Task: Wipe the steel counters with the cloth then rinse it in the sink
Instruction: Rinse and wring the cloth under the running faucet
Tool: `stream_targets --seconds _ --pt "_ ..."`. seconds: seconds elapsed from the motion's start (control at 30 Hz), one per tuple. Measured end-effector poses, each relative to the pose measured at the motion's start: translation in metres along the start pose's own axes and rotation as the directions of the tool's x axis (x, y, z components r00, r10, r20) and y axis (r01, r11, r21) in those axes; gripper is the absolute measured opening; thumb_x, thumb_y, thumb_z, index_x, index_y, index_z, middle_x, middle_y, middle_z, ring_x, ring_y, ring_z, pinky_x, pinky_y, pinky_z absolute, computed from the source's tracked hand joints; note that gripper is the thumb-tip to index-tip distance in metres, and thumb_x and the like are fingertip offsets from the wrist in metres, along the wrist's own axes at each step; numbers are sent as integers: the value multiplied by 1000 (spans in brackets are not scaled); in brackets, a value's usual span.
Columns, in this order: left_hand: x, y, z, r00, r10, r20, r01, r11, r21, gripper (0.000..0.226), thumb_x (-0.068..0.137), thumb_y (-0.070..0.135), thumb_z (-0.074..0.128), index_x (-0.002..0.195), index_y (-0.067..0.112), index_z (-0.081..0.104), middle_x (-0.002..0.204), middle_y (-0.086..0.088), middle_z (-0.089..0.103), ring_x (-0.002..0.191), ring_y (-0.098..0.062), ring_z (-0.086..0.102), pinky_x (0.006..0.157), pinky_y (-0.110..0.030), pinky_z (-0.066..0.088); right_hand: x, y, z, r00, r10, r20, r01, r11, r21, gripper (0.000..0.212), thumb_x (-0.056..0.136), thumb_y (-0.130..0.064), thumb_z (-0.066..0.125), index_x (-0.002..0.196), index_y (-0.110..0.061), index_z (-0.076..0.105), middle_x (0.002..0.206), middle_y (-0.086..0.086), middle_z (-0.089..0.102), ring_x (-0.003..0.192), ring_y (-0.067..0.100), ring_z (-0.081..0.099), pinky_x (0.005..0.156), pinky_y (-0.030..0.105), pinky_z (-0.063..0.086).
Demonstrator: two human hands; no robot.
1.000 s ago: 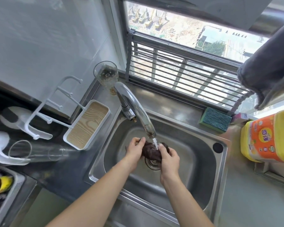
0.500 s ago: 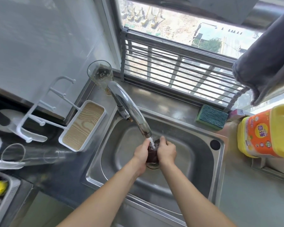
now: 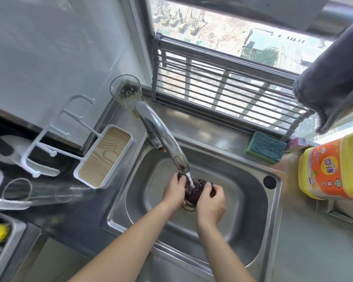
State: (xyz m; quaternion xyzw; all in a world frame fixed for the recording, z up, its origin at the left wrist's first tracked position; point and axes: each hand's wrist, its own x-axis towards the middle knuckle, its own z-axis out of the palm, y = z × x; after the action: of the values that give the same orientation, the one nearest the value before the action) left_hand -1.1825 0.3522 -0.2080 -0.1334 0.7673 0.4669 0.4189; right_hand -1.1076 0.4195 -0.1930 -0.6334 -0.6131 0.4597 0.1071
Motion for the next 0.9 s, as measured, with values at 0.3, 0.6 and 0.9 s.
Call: stream_targets --seconds 0.3,0.6,0.9 --pt "-20 2 10 987 -143 77 157 966 -206 30 92 40 61 74 16 60 55 7 60 47 -8 57 39 -10 34 28 -19 26 968 141 209 -133 990 -53 43 94 -43 47 73 -9 64 91 19 73 91 41 65 80 42 50" --pt "14 12 -7 971 -234 56 241 947 -215 38 75 49 71 76 12 69 75 -5 71 71 -22 66 72 -30 53 -14 -24 21 940 18 341 22 993 -113 40 103 -29 48 84 -2 72 90 23 71 87 39 62 73 37 39" --pt "12 5 -14 954 -297 51 301 930 -211 37 93 42 60 89 7 72 80 -10 73 78 -26 69 75 -36 56 -28 -21 24 917 -123 379 188 972 -141 36 102 -31 48 90 -9 73 98 21 74 95 39 65 72 36 34"
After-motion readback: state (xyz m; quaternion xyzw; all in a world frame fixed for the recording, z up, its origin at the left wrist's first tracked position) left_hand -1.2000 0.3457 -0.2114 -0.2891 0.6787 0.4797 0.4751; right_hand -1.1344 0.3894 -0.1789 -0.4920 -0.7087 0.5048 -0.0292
